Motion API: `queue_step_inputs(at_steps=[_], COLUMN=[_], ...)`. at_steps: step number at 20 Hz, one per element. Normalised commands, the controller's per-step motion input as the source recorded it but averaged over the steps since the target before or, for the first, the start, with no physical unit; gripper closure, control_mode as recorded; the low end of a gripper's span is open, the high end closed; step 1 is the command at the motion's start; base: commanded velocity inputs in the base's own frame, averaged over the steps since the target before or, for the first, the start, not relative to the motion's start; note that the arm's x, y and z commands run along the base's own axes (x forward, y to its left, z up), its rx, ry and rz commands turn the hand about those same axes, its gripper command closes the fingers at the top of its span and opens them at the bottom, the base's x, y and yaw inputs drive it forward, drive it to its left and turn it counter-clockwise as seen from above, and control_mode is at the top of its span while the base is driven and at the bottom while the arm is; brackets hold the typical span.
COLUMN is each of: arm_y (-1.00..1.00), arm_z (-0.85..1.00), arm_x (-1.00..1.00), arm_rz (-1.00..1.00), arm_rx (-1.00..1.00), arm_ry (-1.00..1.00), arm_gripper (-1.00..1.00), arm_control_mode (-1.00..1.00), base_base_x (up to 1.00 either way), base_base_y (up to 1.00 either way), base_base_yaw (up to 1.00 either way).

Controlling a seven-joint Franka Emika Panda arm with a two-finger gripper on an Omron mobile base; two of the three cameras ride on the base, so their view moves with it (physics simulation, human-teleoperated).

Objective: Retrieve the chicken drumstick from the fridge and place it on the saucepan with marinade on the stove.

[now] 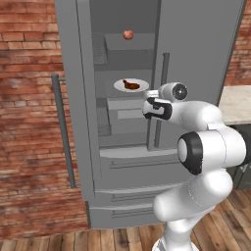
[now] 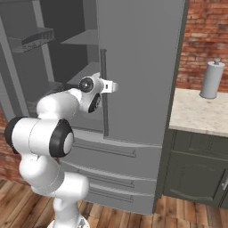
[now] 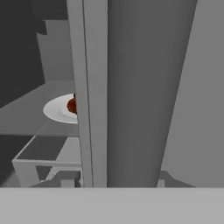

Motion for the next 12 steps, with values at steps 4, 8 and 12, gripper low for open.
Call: queue_step_inputs(at_steps=[4,8,12], arm_y=[-0.80,-1.00,-1.00], arm_z=[-0.19,-0.32,-0.44], arm_x=[-0.12,-0.46,-0.68], arm_rz=[-0.01,-0.14,-0.23], arm_rx=[0.00,0.00,0.00], arm_ry=[0.01,0.11,0.16], arm_gripper=[1.00,1.00,1.00], arm_control_mode=[-1.00,-1.00,-1.00], base_base_x=[0.00,0.00,0.00], base_base_y=[0.00,0.00,0.00], base_base_yaw=[0.00,0.00,0.00])
